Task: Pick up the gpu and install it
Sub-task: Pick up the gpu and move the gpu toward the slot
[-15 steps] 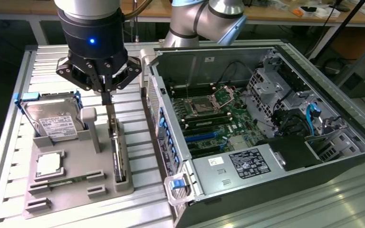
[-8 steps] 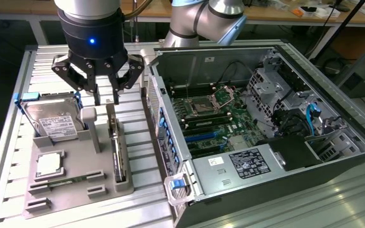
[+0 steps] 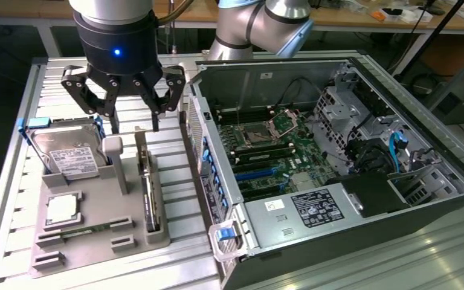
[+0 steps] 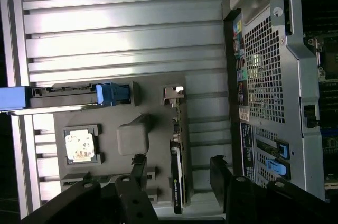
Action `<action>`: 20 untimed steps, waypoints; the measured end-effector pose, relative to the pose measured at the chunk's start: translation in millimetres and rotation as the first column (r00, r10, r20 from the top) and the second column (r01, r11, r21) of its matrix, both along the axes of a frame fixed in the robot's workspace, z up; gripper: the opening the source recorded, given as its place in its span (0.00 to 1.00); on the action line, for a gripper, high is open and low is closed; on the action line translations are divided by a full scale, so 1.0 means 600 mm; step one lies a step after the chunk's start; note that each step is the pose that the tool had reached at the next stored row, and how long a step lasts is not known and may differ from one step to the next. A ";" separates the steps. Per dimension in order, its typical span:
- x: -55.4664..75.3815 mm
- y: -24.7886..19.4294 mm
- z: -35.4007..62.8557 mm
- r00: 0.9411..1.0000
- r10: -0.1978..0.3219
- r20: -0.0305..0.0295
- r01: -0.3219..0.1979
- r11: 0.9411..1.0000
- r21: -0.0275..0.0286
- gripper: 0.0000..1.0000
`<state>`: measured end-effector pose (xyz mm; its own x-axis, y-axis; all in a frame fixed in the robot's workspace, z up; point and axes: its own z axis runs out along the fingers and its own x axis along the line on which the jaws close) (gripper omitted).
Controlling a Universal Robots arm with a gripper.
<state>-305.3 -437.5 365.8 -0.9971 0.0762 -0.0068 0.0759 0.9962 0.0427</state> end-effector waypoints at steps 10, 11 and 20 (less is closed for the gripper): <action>0.000 -0.0027 0.000 1.000 0.000 0.000 0.000 1.000 0.000 0.60; 0.000 -0.0036 0.000 1.000 0.000 0.000 0.000 1.000 0.000 0.60; 0.000 -0.0092 -0.005 1.000 0.000 0.000 0.000 1.000 0.000 0.60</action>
